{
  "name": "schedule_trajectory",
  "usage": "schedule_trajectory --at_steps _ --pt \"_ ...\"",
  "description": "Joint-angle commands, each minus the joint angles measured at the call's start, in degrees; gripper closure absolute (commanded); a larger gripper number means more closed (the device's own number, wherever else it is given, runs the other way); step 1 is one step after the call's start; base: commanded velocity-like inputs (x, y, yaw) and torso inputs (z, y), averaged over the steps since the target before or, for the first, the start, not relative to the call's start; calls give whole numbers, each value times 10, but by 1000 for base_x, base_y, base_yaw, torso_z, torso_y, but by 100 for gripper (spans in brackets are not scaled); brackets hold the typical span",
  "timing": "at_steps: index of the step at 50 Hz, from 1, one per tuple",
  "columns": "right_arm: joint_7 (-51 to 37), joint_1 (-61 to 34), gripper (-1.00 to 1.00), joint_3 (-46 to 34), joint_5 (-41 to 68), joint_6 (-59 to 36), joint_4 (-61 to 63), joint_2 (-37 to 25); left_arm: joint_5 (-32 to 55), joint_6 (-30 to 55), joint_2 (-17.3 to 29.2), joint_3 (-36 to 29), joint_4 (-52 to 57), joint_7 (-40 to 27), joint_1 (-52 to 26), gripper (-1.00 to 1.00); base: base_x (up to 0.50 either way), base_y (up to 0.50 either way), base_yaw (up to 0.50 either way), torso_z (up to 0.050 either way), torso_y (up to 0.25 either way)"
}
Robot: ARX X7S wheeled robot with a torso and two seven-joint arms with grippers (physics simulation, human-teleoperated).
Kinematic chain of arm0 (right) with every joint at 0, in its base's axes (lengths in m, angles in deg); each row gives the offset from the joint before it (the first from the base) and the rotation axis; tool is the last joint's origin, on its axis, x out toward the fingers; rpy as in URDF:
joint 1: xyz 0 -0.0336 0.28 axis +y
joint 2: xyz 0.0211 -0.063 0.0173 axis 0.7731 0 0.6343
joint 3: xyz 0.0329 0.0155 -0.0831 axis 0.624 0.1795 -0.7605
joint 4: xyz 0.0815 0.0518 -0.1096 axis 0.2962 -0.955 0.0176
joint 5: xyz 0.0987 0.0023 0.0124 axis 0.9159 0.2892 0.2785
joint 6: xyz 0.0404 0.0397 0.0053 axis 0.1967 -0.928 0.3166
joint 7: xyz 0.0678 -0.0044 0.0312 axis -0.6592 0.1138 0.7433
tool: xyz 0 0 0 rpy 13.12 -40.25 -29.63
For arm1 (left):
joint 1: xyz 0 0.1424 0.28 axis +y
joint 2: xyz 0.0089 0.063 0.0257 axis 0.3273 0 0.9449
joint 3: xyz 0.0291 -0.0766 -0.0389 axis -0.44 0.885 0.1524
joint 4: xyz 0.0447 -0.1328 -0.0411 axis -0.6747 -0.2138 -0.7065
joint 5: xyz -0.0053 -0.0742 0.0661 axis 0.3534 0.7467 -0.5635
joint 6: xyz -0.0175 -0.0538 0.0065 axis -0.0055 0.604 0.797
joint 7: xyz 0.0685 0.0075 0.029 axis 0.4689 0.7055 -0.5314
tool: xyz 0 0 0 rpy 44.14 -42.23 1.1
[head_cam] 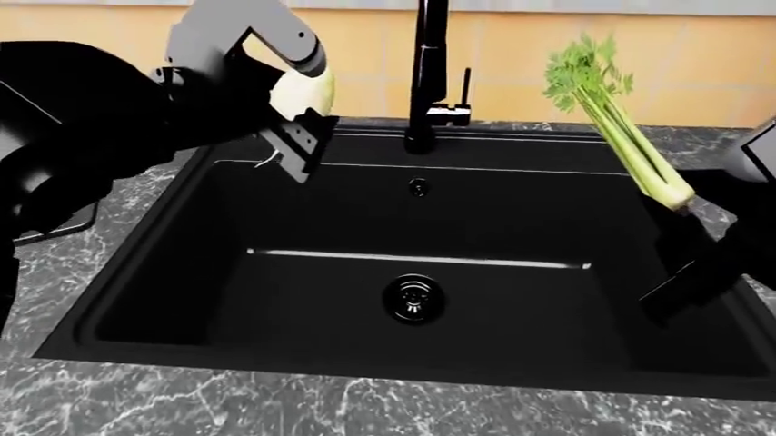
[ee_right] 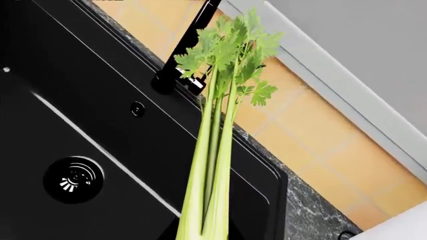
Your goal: Pick up the fruits and vegetables and place them in the sink. Turn on the sink faucet to wash them. Then turn the sink off and put them in the tray.
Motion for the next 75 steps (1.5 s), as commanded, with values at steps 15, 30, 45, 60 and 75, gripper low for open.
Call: schedule_trajectory --at_steps 15,30,45,60,75 --pt "-5 -19 100 25 26 -3 3 -42 -12 8 6 -15 8 4 -24 100 324 12 0 1 2" --pt "-25 -5 100 35 57 24 -17 -47 -9 8 8 -14 13 2 -20 100 225 -64 -100 0 3" --pt "-23 -9 100 40 63 30 -9 -47 -4 13 14 -12 24 -4 -17 100 0 -19 -100 1 1" --pt "-17 -7 100 35 53 26 -9 -39 -3 14 17 -13 29 -6 -15 100 122 3 0 1 2" --pt "-33 -18 100 28 50 11 -15 -22 -1 15 19 -14 34 -7 -14 100 230 101 0 0 1"
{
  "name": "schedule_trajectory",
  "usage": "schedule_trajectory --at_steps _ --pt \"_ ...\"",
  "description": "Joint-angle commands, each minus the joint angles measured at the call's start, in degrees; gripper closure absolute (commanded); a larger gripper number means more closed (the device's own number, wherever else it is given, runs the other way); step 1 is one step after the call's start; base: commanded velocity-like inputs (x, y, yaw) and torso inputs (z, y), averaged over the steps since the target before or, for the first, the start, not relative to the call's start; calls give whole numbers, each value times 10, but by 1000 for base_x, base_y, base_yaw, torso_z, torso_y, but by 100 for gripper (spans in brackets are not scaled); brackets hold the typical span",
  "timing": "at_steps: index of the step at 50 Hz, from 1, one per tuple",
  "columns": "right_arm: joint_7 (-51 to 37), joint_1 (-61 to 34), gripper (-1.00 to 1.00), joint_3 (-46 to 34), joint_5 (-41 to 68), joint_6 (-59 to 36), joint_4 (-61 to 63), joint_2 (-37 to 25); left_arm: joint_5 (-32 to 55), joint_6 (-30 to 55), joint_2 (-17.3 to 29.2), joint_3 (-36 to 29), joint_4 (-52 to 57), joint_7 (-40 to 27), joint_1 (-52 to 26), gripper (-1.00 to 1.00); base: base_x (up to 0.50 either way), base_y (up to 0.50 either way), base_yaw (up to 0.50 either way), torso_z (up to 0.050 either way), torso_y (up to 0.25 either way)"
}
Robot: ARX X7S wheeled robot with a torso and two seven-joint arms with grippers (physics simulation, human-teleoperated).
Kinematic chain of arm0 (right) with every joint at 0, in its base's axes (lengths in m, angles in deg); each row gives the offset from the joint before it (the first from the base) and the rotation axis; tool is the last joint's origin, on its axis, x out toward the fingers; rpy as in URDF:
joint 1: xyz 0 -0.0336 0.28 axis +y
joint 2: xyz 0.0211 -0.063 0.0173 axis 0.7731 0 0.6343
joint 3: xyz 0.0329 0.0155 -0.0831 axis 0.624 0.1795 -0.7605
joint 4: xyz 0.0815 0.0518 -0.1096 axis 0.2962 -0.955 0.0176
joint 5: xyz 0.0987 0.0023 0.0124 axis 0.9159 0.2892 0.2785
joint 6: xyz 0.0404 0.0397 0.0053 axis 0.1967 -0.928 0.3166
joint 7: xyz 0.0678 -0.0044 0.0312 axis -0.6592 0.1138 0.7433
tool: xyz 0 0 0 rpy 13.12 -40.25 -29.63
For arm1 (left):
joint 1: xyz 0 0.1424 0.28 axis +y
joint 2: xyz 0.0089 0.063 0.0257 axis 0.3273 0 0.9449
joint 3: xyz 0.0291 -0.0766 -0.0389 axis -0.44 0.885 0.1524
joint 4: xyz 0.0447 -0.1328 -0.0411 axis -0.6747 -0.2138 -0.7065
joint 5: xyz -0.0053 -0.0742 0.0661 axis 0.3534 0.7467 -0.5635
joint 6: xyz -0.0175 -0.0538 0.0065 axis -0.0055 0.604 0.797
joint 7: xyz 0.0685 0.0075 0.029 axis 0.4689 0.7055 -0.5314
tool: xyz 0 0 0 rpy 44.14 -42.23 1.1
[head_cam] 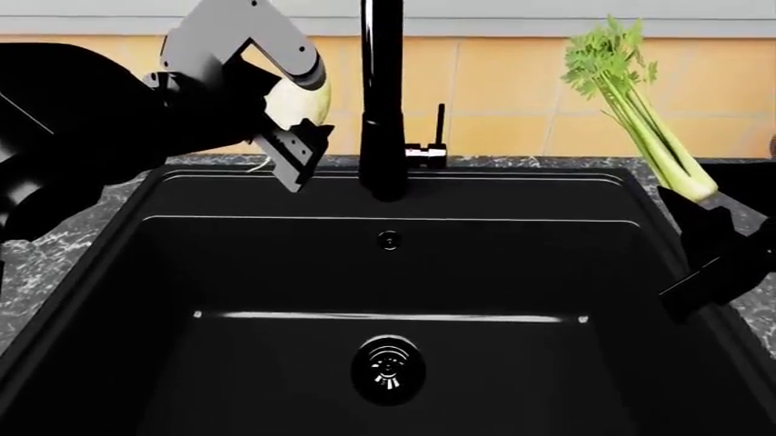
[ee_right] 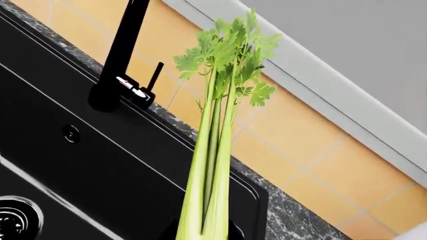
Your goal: Pick up the fruits and vegetables and place them in the sink. Turn on the sink faucet to wash them. Then turn the sink off and put them in the tray.
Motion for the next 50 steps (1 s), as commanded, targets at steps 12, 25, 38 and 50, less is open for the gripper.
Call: schedule_trajectory --at_steps 12,25,38,50 --pt "-8 -9 100 -4 -32 0 -6 23 -3 -5 1 4 3 -8 -2 100 183 168 0 1 2" --pt "-14 0 100 -1 -29 14 -10 24 -3 -6 1 2 5 -9 2 100 -1 12 308 0 1" --pt "-16 12 100 -5 -42 25 -18 32 -2 -4 0 -2 8 -10 3 100 247 13 0 1 2" --pt "5 7 100 -18 -55 13 -17 45 -38 -15 3 -90 23 44 6 100 0 0 0 0 1"
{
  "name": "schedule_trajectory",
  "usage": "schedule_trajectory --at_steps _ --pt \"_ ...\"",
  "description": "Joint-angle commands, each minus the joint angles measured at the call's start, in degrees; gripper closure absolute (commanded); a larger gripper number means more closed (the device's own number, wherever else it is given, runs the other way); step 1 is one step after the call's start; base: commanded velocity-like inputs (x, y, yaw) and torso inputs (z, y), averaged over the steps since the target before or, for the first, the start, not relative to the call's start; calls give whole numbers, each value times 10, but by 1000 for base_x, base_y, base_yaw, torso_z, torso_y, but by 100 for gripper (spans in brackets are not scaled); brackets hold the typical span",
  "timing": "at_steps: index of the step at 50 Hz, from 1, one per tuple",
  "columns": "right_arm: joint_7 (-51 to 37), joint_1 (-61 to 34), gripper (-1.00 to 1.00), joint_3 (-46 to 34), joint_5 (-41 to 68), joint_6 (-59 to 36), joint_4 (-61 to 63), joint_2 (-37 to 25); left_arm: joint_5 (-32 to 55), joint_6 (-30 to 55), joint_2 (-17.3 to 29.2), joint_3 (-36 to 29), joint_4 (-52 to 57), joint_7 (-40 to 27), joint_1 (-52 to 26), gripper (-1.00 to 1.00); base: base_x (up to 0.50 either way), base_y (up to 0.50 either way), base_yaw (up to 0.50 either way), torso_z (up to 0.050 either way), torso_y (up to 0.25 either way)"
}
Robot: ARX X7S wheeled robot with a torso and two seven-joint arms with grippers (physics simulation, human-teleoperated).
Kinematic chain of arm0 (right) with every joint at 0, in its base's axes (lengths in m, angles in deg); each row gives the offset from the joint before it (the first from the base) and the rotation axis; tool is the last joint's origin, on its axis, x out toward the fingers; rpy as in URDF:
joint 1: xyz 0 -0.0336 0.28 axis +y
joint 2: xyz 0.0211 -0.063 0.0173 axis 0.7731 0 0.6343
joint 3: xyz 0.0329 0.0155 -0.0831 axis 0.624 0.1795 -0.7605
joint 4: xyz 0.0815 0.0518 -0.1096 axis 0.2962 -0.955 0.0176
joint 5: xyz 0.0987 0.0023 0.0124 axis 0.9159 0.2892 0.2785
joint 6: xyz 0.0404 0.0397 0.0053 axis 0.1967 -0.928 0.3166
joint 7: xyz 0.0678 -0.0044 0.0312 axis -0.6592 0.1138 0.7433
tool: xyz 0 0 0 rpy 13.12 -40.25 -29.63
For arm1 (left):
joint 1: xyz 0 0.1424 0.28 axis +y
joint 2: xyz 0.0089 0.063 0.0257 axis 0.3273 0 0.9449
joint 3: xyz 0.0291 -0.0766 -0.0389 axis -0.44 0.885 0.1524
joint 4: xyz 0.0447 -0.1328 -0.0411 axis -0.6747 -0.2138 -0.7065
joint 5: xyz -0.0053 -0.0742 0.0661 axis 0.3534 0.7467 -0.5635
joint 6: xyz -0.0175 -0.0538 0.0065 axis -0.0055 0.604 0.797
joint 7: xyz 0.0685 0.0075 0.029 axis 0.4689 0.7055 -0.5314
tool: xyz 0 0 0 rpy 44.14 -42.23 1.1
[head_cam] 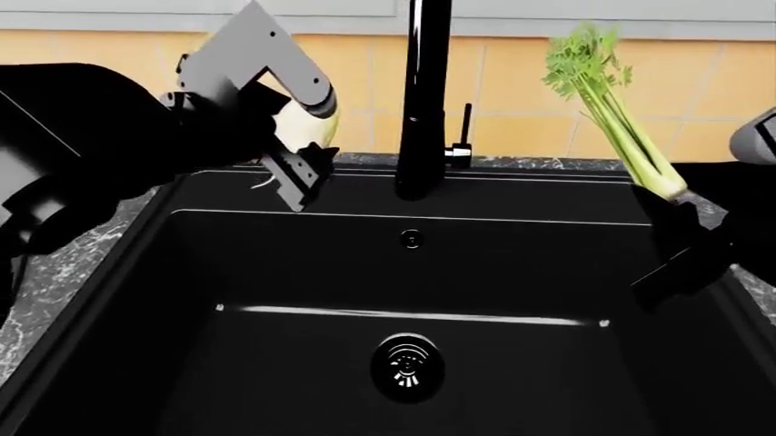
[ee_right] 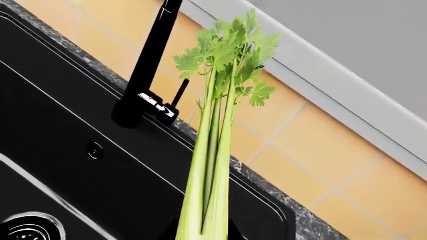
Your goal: Pick up the fruits and vegetables and place them in the sink. Turn on the sink faucet to wash them. Then turn the sink off and put them in the tray.
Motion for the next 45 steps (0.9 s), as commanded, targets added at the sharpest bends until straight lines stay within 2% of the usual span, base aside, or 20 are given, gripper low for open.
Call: schedule_trajectory --at_steps 1,12,17,29,45 --pt "8 -13 100 0 -21 -6 -1 8 -34 -10 -2 -70 14 37 -4 100 0 0 0 0 0" --pt "10 -14 100 6 -18 -1 3 -1 -80 -35 -1 -187 48 124 -22 100 0 0 0 1 2" --pt "9 -18 100 7 -16 -4 3 0 -92 -51 0 -216 59 148 -23 100 0 0 0 0 0" --pt "10 -17 100 4 -20 -4 7 0 -120 -81 -6 -270 64 173 -6 100 0 0 0 1 2" --pt "11 -4 100 3 -28 8 10 0 -156 -112 -46 -330 36 186 24 100 0 0 0 0 1"
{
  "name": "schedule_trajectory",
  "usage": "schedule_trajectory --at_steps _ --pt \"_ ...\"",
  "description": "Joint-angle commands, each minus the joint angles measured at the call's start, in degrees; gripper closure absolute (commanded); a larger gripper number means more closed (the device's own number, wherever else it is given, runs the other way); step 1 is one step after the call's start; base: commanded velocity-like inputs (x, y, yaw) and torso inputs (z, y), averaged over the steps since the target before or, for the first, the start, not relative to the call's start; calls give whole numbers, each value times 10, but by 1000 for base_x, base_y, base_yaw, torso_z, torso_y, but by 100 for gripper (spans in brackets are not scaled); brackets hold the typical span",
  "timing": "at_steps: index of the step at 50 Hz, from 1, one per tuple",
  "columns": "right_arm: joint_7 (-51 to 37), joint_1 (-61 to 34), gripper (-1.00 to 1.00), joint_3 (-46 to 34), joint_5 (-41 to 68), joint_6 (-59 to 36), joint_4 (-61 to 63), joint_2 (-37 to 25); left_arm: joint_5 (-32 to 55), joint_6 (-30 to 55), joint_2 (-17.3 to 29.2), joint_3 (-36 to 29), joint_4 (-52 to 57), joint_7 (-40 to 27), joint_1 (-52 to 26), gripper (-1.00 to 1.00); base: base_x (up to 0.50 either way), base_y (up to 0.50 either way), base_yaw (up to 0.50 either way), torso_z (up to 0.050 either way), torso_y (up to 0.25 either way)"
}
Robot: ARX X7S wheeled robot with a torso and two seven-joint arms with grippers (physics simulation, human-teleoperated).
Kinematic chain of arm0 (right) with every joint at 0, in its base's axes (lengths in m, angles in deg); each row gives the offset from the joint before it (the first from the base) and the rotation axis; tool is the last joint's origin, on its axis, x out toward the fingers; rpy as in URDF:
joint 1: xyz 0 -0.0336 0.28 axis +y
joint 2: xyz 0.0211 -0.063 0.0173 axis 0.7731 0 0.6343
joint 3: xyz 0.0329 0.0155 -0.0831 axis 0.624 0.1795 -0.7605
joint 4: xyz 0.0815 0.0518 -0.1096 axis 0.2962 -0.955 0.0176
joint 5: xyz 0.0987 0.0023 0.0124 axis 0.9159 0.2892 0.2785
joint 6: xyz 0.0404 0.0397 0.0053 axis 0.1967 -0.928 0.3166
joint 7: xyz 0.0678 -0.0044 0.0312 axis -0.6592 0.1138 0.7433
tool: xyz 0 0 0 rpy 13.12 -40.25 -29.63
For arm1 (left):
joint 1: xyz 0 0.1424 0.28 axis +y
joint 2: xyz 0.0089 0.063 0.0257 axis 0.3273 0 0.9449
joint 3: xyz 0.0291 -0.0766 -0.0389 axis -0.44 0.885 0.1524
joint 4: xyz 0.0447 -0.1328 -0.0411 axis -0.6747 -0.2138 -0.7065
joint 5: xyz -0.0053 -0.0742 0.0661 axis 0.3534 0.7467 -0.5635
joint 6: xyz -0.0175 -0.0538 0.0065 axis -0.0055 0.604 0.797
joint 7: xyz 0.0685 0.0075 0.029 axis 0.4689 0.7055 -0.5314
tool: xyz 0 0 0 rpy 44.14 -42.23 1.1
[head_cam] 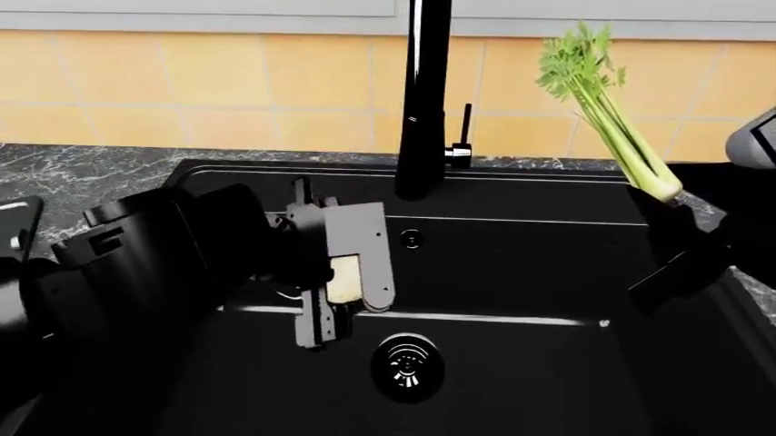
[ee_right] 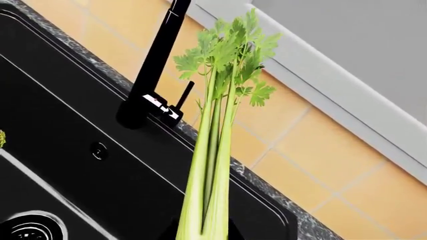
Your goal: Pick up the fruits and vegetables and place them in the sink. Turn on the sink faucet to wash them. Then turn the sink off and put them in the tray.
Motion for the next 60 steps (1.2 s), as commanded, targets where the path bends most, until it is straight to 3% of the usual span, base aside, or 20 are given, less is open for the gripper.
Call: schedule_trajectory --at_steps 1,33,60 --pt "0 -4 100 5 -20 5 1 2 -29 -24 -27 -39 -22 4 15 100 0 0 0 0 0" --pt "7 5 100 5 -36 20 1 4 -100 -94 -132 -158 -160 62 60 100 0 0 0 1 1" --pt "9 23 100 3 -46 36 3 3 -120 -137 -202 -205 -288 90 129 100 0 0 0 0 1"
